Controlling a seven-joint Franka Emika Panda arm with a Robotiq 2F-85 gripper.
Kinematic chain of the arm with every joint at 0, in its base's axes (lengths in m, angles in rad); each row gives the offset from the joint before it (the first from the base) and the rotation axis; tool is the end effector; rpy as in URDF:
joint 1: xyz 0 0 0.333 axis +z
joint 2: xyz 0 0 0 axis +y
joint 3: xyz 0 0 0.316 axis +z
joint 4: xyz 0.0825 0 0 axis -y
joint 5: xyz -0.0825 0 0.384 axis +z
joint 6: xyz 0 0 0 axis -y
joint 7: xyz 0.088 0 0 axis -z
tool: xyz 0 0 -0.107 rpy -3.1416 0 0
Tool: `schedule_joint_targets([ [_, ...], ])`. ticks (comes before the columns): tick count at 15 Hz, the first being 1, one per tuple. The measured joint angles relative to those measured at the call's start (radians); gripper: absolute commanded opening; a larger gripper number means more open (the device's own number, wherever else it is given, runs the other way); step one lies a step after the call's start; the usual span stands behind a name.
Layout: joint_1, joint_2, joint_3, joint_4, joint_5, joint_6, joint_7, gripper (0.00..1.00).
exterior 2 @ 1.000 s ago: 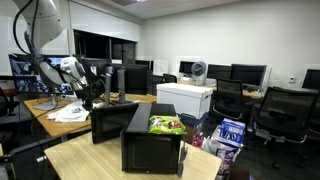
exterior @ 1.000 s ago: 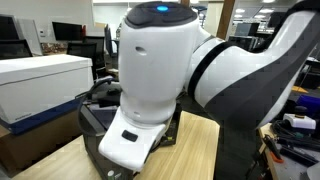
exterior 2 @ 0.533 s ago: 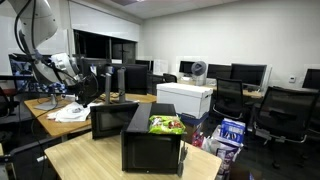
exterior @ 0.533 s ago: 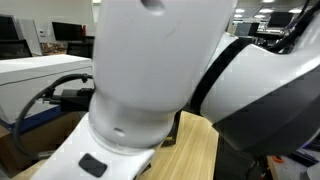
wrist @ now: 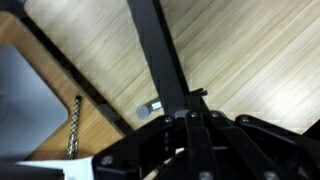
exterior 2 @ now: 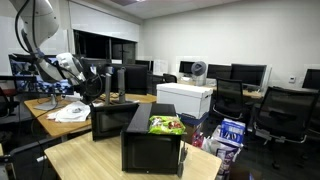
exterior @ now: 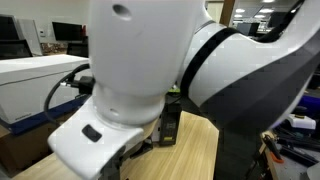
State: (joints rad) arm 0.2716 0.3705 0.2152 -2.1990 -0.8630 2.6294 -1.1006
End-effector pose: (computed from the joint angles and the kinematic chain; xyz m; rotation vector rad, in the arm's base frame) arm 0.4832 0.2777 0.2195 1.1110 2.5326 -0.0389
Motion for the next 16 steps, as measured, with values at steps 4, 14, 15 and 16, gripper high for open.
schedule_joint_targets([
  [4, -0.037, -0.052, -0.023, 0.016, 0.010, -0.187, 0.004, 0.00],
  [14, -0.117, 0.026, -0.094, 0.075, 0.012, -0.109, 0.173, 0.00],
  [15, -0.121, 0.052, -0.099, 0.095, 0.013, -0.104, 0.198, 0.00],
  [16, -0.123, 0.077, -0.099, 0.114, 0.016, -0.103, 0.222, 0.00],
])
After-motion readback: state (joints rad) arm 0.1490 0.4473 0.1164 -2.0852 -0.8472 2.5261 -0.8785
